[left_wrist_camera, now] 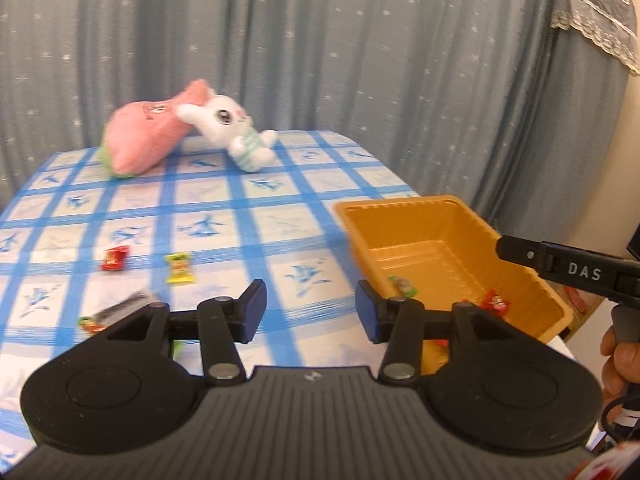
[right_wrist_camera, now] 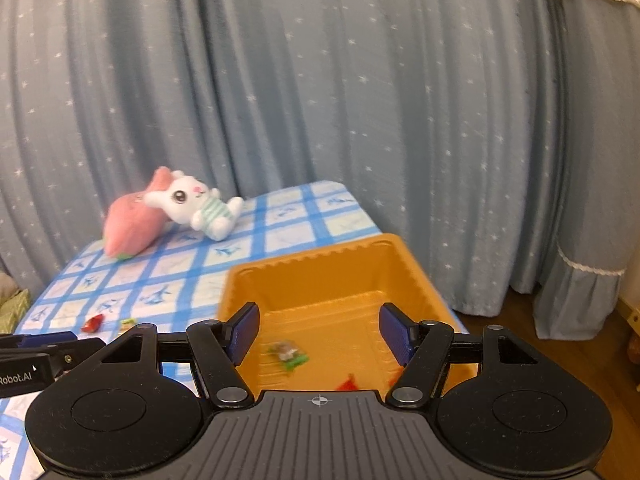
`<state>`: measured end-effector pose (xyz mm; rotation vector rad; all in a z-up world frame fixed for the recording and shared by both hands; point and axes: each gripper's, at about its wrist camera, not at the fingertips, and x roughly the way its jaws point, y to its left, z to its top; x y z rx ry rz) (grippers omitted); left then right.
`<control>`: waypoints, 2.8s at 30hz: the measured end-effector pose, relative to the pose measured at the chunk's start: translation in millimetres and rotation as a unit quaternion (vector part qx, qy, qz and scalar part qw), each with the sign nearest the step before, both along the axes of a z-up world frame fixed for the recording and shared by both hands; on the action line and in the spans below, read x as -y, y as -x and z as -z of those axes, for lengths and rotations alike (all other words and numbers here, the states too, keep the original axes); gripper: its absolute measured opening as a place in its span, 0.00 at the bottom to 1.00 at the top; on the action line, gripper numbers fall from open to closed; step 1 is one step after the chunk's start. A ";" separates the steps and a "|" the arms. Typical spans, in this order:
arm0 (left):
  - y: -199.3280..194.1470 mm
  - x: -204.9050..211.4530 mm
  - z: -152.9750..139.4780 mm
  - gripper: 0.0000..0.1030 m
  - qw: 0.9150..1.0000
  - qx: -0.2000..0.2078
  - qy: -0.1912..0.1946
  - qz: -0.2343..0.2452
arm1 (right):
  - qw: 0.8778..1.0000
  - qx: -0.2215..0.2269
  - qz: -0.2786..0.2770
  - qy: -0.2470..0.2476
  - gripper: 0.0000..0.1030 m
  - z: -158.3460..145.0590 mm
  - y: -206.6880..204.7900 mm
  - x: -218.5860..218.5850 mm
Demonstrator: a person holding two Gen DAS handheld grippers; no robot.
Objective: Organize snacks
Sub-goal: 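Move both open grippers back toward the remaining candy pile, then grasp the green-edged chocolate bar with the right gripper while the left grasps the red packet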
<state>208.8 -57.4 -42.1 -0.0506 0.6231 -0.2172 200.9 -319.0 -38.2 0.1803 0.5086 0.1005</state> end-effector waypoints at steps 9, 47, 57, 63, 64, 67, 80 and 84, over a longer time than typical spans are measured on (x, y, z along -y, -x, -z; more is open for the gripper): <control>23.3 -62.1 -3.1 0.52 0.998 0.007 -0.012 -0.057 | 0.998 0.010 -0.060 0.013 0.64 1.8 1.2 -49.3; -16.4 -159.6 87.4 0.62 0.995 -0.095 -0.016 -0.038 | 0.957 -0.036 -0.275 0.088 0.64 91.5 -32.3 -208.9; -23.6 -150.9 96.4 0.53 0.994 -0.110 -0.012 -0.018 | 0.957 -0.038 -0.277 0.082 0.64 92.8 -37.4 -210.6; -20.8 -149.5 94.4 0.37 0.993 -0.112 -0.013 -0.019 | 0.954 -0.040 -0.284 0.084 0.64 94.8 -38.9 -216.0; -19.2 -151.3 92.6 0.36 0.993 -0.111 -0.016 -0.023 | 0.954 -0.040 -0.286 0.083 0.64 95.0 -39.0 -216.5; -14.9 -159.5 85.8 0.35 0.994 -0.104 -0.020 -0.039 | 0.950 -0.040 -0.298 0.083 0.64 95.8 -40.2 -220.2; -4.2 -192.1 78.4 0.35 0.989 -0.101 -0.004 -0.103 | 0.928 -0.053 -0.369 0.024 0.52 102.3 -52.9 -257.5; -3.2 -188.3 80.1 0.35 0.990 -0.103 -0.003 -0.098 | 0.929 -0.075 -0.362 -0.009 0.15 104.6 -58.9 -256.4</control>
